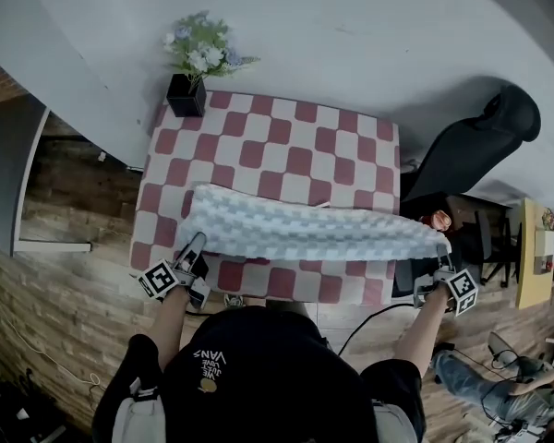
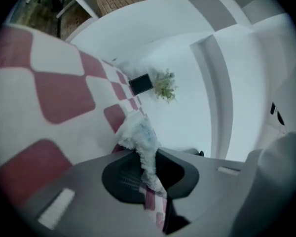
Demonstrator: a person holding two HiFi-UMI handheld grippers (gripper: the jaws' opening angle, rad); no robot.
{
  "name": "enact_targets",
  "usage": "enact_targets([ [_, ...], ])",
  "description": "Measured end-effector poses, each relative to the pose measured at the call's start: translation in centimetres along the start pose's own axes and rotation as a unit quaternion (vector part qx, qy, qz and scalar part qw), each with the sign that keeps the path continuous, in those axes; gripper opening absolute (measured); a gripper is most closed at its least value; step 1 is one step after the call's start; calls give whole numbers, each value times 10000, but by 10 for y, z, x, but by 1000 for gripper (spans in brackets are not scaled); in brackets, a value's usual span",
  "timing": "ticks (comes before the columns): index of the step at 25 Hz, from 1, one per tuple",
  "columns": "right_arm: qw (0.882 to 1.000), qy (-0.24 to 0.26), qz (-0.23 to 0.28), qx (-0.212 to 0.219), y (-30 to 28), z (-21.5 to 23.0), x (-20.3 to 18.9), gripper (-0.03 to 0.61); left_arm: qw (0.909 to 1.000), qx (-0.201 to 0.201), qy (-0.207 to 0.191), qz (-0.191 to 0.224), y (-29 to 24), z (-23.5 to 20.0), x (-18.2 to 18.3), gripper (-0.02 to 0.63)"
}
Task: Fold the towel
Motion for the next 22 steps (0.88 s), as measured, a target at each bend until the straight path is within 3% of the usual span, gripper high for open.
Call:
enact_targets([
  [3,9989,-258,-33,-393,11,35,-10,23,9994,197,255,-132,5,-13,-18,45],
  [5,9976,-394,-1,-574,18,50,-15,23,9990,168,420,25,13,-18,-18,83],
  [9,9964,-350,40,-768,23,58,-21,23,9961,124,816,325,22,-31,-8,91],
  [13,9971,234,108,-716,23,29,-27,21,9963,457,651,338,23,-30,-5,87],
  [18,9941,1083,43,-93,14,-37,-40,21,9978,510,398,160,34,-29,-4,91],
  [22,9765,2093,-275,424,3,-105,-66,21,9975,673,82,194,53,-30,5,98],
])
Point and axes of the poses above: the fingertips, and each gripper's own axes: y backward along the fingers, z to its right, x out of its top, the point moved 5 cm from there along y, backward along the fingers, and after that the axes turned 14 degrees about -z, right-handed, at the moved point
